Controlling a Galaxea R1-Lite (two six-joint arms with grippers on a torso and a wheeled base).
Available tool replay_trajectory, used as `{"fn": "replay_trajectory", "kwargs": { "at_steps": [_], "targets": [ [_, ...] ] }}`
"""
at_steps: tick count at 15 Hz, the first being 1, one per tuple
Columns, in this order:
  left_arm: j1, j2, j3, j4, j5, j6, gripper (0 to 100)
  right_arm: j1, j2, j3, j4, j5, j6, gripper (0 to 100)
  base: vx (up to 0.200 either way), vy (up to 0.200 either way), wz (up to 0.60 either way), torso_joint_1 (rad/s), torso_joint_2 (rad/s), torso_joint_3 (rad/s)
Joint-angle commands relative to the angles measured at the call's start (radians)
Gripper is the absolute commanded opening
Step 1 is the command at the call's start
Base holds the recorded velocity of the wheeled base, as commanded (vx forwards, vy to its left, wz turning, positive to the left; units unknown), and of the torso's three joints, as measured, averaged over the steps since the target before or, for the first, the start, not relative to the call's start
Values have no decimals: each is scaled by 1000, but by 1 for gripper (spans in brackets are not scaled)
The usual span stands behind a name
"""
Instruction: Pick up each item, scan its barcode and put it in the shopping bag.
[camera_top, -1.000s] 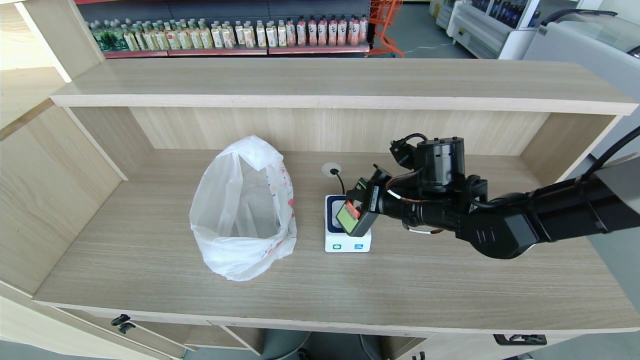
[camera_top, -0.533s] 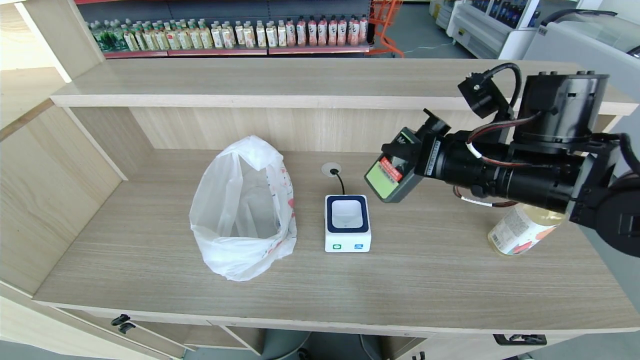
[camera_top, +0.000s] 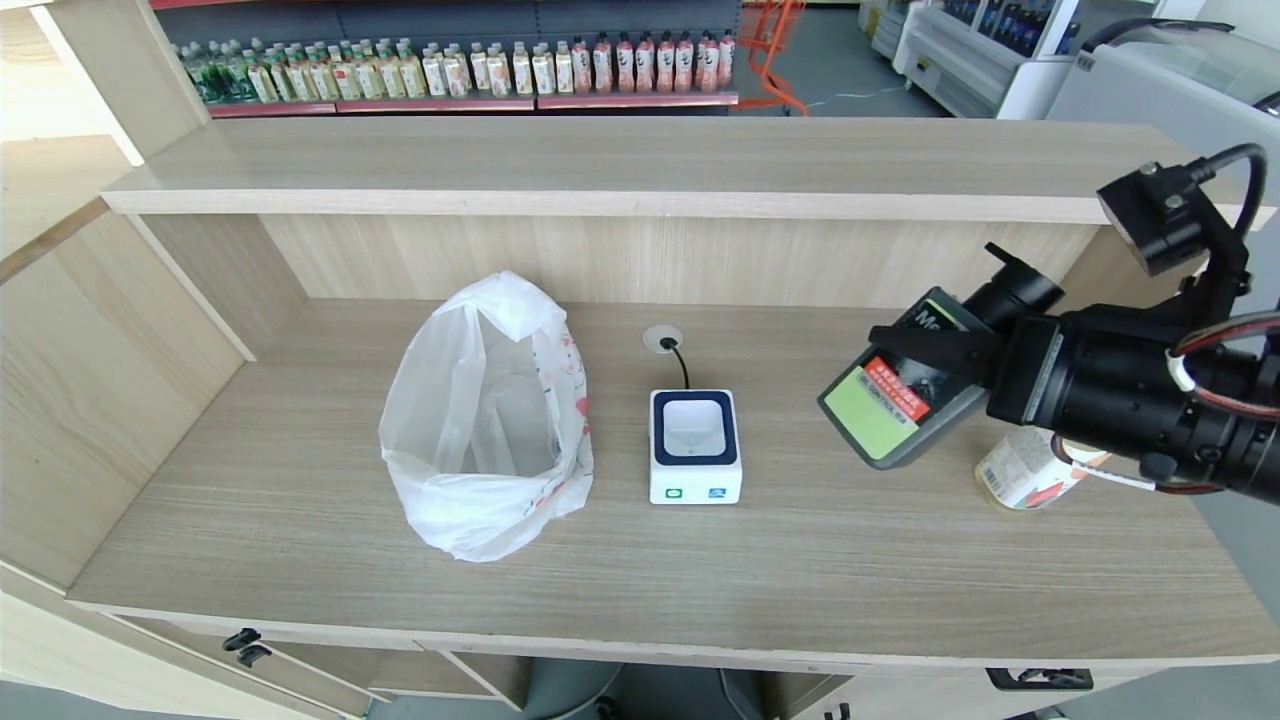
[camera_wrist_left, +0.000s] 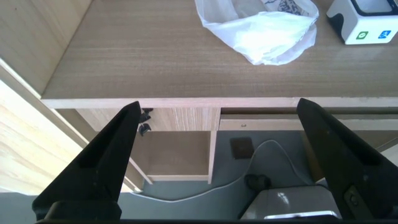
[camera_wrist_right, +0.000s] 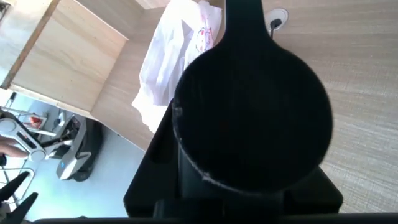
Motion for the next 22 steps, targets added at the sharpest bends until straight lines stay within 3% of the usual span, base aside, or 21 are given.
{"fn": "replay_trajectory", "kwargs": {
  "at_steps": [1,8,12,16,19,22],
  "targets": [
    [0,0,0,0,-1,1,100,-2,-22,4,-1,0,2,0,0,0,0,0,0,0],
    [0,0,0,0,0,1,100,0,7,-29,21,2,140,0,0,171,0,3,3,5],
    [0,0,0,0,0,-1,100,20,59,-58,44,-3,166,0,0,0,0,0,0,0],
    [0,0,0,0,0,-1,100,75,182,-234,133,-9,86,0,0,0,0,0,0,0],
    [0,0,0,0,0,-1,100,103,340,-325,130,-3,-73,0,0,0,0,0,0,0],
    [0,0,0,0,0,1,100,130,496,-432,114,19,-101,0,0,0,0,0,0,0]
  ]
}}
